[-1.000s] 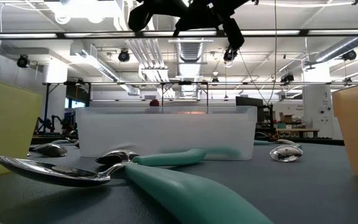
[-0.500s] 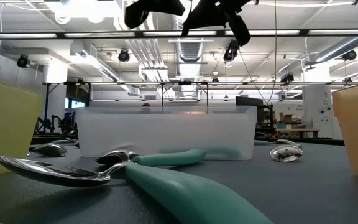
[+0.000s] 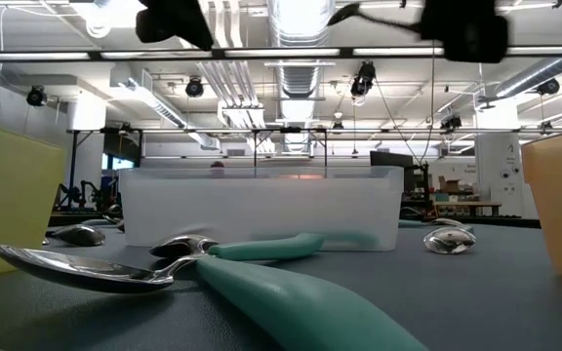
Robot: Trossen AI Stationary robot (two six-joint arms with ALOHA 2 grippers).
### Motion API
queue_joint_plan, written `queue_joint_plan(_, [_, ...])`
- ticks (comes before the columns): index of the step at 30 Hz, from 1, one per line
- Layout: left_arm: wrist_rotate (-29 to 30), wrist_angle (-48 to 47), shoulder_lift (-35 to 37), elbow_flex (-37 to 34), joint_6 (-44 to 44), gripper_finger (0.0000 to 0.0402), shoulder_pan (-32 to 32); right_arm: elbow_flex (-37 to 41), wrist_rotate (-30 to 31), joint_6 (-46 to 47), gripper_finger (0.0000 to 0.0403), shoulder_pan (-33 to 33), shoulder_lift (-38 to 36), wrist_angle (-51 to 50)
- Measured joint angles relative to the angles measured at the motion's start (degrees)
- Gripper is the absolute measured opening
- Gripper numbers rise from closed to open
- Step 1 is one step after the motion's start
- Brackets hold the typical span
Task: Sort silverware by color (type)
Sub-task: Put the black spoon into the orange bin
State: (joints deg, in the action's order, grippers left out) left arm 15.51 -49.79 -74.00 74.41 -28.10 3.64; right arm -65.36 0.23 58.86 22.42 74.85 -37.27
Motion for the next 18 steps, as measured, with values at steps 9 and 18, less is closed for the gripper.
queue_joint_plan(9, [-0.03, -2.95, 4.26, 0.00, -1.36, 0.0019, 0.07, 0.00, -9.28, 8.08, 0.0008, 15.51, 6.20, -2.04])
queue_joint_plan(18, [-12.42, -18.59, 4.09, 0.00, -0.34, 0.0019, 1.23, 0.02, -10.60, 16.74, 0.0020, 23.32, 13.07, -3.15])
